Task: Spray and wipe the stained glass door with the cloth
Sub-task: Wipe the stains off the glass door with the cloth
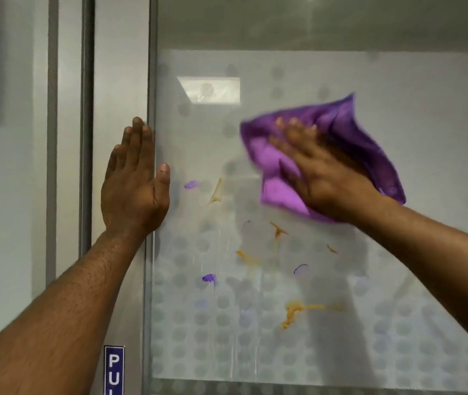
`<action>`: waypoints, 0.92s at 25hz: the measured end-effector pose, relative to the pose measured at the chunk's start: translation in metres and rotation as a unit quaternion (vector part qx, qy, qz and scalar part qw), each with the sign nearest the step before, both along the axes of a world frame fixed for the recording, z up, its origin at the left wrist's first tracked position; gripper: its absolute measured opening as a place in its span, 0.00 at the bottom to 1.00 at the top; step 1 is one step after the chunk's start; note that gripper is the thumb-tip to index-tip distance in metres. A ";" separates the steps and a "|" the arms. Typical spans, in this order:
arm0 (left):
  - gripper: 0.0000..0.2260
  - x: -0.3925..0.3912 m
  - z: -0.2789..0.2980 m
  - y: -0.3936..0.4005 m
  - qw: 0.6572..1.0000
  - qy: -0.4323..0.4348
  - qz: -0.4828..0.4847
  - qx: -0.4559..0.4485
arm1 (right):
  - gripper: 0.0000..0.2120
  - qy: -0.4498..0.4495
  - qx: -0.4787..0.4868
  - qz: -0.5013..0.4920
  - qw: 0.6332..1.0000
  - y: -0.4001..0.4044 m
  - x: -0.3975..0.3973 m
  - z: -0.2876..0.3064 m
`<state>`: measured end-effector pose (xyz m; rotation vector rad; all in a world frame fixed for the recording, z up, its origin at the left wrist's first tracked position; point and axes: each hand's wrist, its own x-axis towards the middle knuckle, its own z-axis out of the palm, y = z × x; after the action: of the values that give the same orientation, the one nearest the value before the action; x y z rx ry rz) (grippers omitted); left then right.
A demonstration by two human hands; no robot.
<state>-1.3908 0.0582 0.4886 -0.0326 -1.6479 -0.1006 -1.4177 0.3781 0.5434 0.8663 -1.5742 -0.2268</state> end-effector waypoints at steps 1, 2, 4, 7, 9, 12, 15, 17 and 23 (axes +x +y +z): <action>0.30 0.000 -0.001 -0.002 1.000 0.000 -0.001 -0.001 | 0.24 -0.020 -0.080 0.007 0.997 -0.010 0.000 0.012; 0.30 0.000 -0.002 -0.003 1.000 0.000 -0.001 0.000 | 0.24 -0.041 -0.155 0.013 0.987 -0.026 0.000 0.022; 0.29 -0.001 -0.005 -0.001 1.000 0.002 0.000 0.003 | 0.26 -0.062 -0.236 0.012 0.970 -0.063 0.000 0.031; 0.29 0.000 -0.010 -0.003 1.000 0.006 0.000 0.009 | 0.33 -0.082 -0.156 0.009 0.984 -0.104 0.008 0.021; 0.29 0.002 -0.016 -0.006 1.000 0.002 0.003 0.011 | 0.39 -0.081 -0.041 -0.013 0.996 -0.107 0.009 0.003; 0.28 0.006 -0.026 -0.009 1.000 -0.007 0.011 0.027 | 0.42 -0.021 -0.047 -0.074 0.996 -0.066 0.005 -0.003; 0.28 0.008 -0.029 -0.009 0.999 -0.012 0.013 0.031 | 0.45 -0.022 -0.230 -0.122 0.965 -0.021 -0.001 -0.001; 0.27 0.009 -0.029 -0.009 0.999 -0.010 0.013 0.030 | 0.44 -0.067 -0.387 -0.127 0.911 -0.010 -0.005 -0.003; 0.27 0.004 -0.030 -0.011 0.999 0.001 -0.004 0.035 | 0.40 -0.082 -0.428 -0.101 0.895 -0.109 0.007 0.012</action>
<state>-1.3869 0.0469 0.4586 0.0132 -1.6407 -0.1637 -1.4106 0.2692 0.5550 0.0270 -1.6878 0.3939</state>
